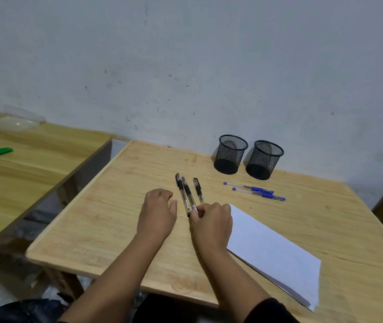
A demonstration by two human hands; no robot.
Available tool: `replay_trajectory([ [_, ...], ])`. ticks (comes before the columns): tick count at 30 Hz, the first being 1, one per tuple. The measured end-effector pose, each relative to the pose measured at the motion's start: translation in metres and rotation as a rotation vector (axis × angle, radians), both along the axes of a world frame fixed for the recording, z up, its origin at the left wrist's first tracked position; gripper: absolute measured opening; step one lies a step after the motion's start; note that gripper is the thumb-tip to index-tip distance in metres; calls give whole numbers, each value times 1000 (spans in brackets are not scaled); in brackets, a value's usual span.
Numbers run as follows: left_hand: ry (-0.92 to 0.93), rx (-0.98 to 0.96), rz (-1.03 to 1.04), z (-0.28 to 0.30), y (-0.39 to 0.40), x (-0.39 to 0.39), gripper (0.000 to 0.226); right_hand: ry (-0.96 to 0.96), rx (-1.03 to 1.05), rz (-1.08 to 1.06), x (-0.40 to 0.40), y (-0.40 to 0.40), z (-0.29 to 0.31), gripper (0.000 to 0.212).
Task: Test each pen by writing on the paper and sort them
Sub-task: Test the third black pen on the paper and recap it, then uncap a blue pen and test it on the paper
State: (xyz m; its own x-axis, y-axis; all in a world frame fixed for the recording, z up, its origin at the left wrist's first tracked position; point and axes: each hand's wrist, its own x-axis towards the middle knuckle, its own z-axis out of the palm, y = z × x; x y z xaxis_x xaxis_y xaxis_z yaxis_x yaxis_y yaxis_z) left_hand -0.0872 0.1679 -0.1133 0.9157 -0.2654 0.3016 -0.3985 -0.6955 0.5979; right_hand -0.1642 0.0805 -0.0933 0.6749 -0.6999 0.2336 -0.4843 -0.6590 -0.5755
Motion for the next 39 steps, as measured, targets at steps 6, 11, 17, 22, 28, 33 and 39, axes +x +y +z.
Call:
replay_trajectory([
  [6,11,23,-15,2,0,-3,33,-16,10,82,-3,-5,4,33],
  [11,27,94,-23,10,-2,-3,32,85,-80,199,-9,-24,20,34],
  [17,-27,249,-103,41,-29,-14,31,304,-202,306,-17,-65,33,29],
  [22,-120,387,-225,59,-70,-27,34,348,-236,275,-24,-100,40,34],
  [28,-149,432,-345,59,-125,-34,35,345,-270,188,-38,-147,37,33],
  [33,-145,411,-400,46,-159,-35,31,304,-272,140,-46,-185,23,37],
  [39,-140,396,-428,29,-181,-23,26,260,-237,102,-45,-216,10,35],
])
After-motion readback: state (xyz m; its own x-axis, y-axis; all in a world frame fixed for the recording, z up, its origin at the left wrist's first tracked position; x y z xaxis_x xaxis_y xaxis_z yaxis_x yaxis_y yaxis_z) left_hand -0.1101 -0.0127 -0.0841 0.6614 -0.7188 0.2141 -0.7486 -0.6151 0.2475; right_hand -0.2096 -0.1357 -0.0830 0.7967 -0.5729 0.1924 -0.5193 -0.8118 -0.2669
